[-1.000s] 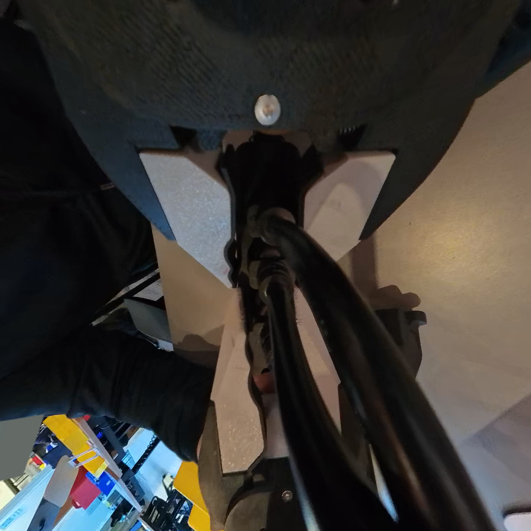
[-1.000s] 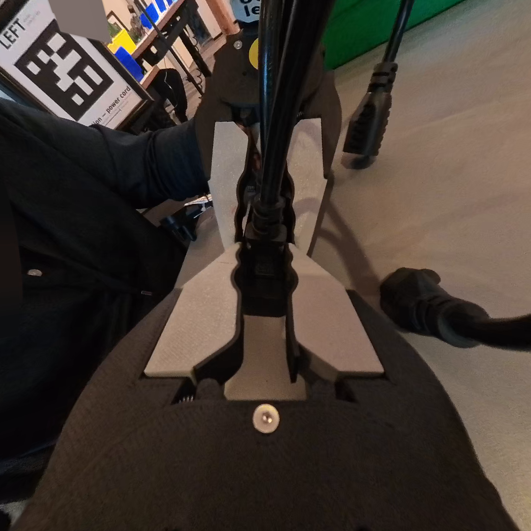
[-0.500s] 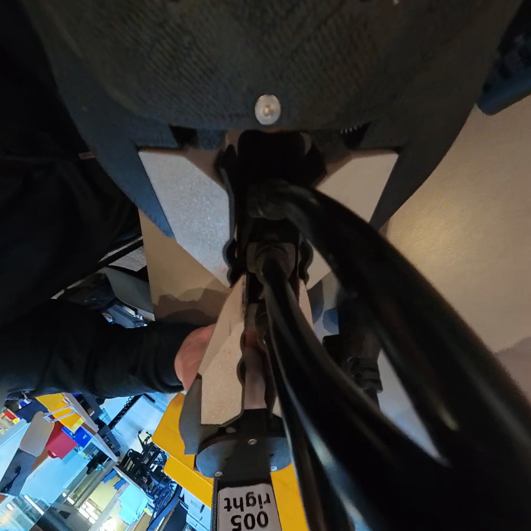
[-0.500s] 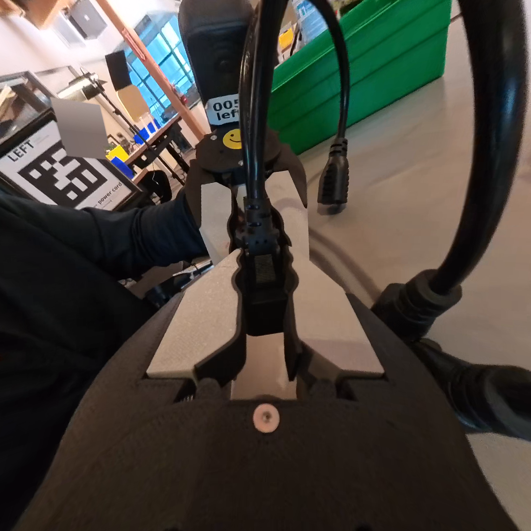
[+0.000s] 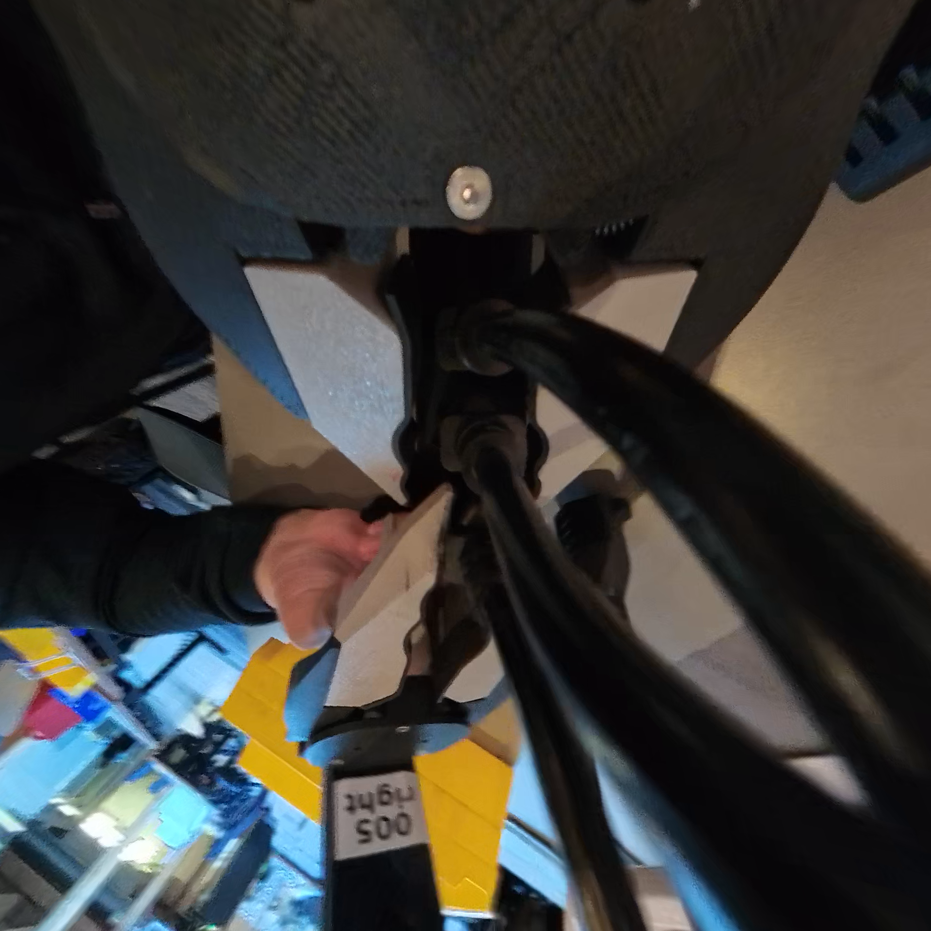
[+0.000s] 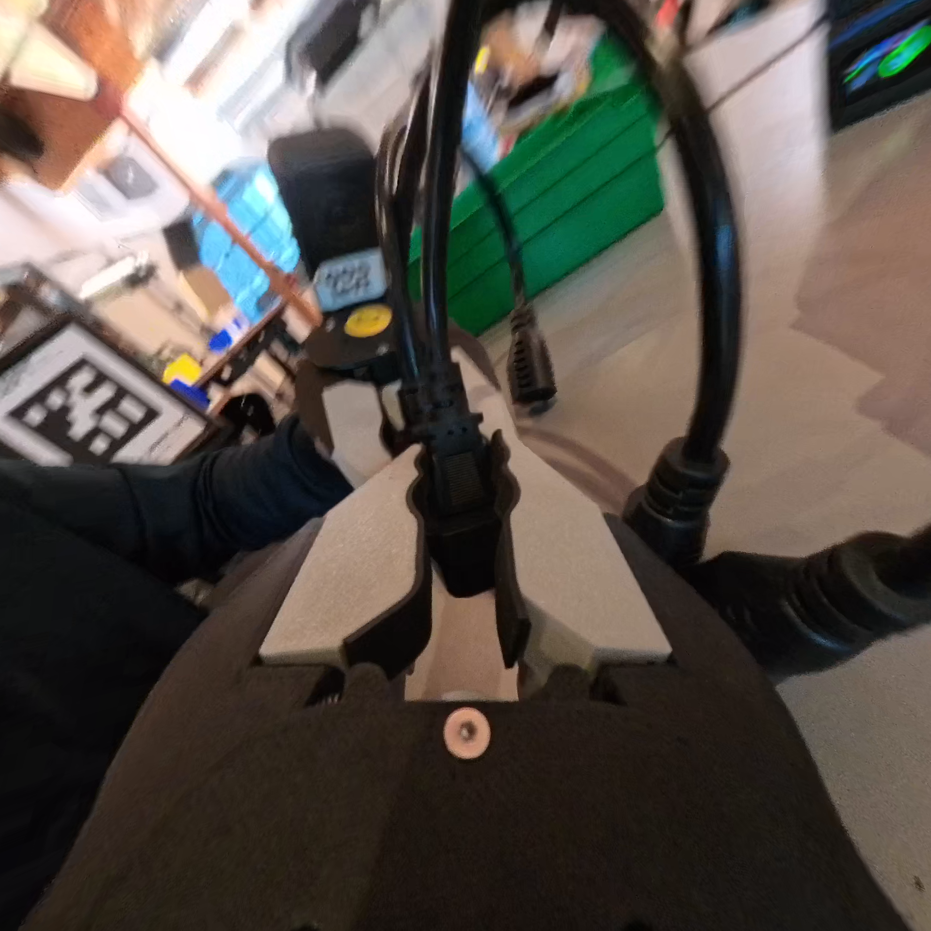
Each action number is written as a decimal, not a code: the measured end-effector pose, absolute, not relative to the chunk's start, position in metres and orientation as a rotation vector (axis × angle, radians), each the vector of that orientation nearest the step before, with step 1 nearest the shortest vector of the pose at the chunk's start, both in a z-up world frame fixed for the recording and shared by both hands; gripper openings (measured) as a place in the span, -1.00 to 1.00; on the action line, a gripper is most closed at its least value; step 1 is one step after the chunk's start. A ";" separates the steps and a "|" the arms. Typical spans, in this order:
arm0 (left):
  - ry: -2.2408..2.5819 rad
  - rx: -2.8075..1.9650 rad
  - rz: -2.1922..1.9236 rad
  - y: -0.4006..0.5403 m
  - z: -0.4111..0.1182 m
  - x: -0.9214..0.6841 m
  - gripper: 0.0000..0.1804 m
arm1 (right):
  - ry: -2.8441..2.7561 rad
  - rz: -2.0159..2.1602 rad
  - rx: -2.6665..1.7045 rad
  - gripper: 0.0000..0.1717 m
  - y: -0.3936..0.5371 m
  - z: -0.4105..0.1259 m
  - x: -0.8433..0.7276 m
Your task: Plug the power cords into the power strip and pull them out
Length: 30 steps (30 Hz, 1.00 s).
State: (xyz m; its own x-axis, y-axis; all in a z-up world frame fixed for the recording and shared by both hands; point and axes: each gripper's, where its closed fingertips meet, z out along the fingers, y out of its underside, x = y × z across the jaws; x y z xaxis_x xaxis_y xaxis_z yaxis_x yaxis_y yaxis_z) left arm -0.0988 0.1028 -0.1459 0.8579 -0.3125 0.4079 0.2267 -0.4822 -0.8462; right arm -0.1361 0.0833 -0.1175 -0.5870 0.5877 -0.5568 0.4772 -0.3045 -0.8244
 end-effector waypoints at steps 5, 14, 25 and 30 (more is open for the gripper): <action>0.032 -1.978 -0.569 0.107 -0.147 -0.104 -0.57 | -1.716 2.060 -1.400 -0.82 0.090 -0.114 -0.141; -0.010 -1.946 -0.690 0.104 -0.144 -0.108 -0.58 | -1.700 2.056 -1.397 -0.81 0.087 -0.113 -0.145; 0.131 -1.972 -0.785 0.094 -0.145 -0.089 -0.56 | -2.107 2.045 -1.216 -0.67 0.074 -0.117 -0.131; 0.128 -1.971 -0.782 0.094 -0.145 -0.089 -0.56 | -2.099 1.971 -1.181 -0.61 0.077 -0.115 -0.136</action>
State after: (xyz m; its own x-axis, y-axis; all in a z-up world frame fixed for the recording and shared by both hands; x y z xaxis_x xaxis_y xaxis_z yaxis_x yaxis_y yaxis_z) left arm -0.0893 0.0941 -0.1447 0.7878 -0.3984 0.4697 0.2275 -0.5204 -0.8230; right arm -0.1356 0.0765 -0.1148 -0.7113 0.5308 -0.4607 0.4931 -0.0902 -0.8653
